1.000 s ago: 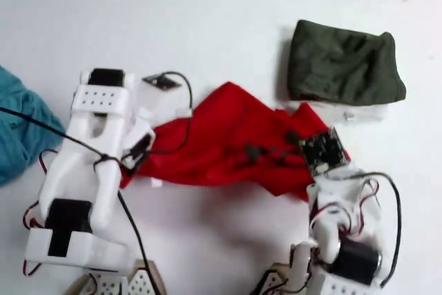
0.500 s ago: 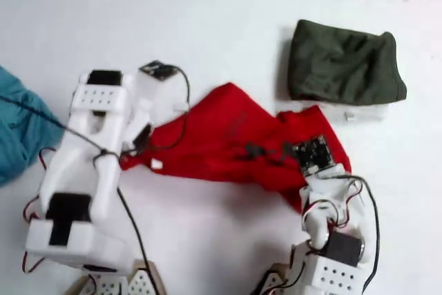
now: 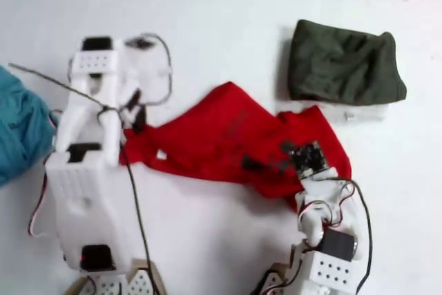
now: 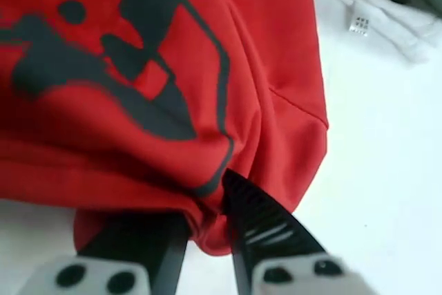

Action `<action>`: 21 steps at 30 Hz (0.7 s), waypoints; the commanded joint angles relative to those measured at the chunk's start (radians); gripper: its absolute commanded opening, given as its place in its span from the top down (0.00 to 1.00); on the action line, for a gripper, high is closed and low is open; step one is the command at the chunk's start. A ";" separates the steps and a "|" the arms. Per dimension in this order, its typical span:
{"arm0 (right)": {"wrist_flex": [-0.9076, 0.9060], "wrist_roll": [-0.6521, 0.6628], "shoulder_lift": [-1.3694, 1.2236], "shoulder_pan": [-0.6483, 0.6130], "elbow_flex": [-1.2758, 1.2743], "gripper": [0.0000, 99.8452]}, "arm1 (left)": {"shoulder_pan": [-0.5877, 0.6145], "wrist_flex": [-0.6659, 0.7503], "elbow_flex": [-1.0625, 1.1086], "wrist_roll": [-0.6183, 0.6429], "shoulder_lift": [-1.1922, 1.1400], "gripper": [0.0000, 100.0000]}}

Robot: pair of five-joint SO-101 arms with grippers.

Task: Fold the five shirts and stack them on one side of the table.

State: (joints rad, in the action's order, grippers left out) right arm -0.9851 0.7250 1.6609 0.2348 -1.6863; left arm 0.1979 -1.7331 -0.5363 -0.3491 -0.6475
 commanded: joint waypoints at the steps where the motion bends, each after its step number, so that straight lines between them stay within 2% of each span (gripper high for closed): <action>1: 0.015 0.003 -0.018 0.013 -0.011 0.98 | 0.035 -0.051 -0.194 0.072 -0.044 0.81; 11: 0.015 0.002 -0.018 0.013 -0.011 0.98 | 0.006 -0.054 -0.093 0.087 -0.015 0.81; 15: 0.015 0.002 -0.018 0.013 -0.011 0.98 | -0.008 -0.057 0.048 0.046 0.158 0.81; 21: 0.015 0.002 -0.018 0.013 -0.011 0.98 | -0.106 -0.052 0.406 -0.080 0.471 0.81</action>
State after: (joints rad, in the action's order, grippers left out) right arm -0.9851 0.7250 1.6609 0.2378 -1.6863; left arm 0.1473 -1.7668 -0.2708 -0.3736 -0.3514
